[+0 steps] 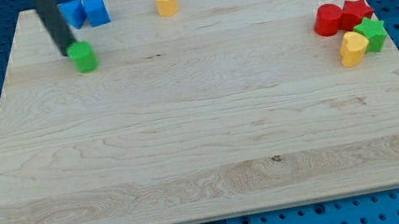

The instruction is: Push the green circle into the yellow heart

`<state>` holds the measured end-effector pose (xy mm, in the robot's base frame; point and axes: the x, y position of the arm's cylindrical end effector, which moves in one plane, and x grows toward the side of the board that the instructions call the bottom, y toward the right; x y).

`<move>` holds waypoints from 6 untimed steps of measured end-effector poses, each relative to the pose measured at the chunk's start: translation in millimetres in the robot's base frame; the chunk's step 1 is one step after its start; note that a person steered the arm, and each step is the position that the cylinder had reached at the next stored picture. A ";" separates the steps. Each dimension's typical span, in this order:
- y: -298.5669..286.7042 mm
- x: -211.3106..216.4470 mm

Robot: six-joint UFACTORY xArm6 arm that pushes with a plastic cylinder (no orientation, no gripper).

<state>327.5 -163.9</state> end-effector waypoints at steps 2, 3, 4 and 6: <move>47.3 32.3; -20.4 32.2; -44.4 50.6; 127.6 68.8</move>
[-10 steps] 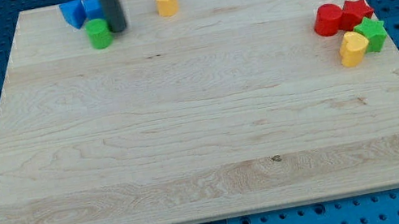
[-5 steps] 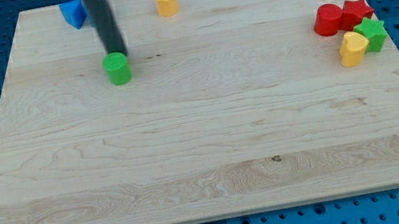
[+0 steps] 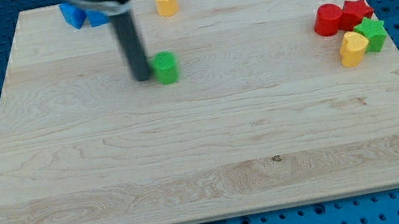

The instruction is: Push the green circle into the yellow heart

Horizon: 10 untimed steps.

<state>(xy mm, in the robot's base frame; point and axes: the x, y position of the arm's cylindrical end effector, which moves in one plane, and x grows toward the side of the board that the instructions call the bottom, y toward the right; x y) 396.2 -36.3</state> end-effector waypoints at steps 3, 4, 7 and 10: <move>137.1 0.0; 173.0 0.2; 220.6 1.0; 191.7 29.9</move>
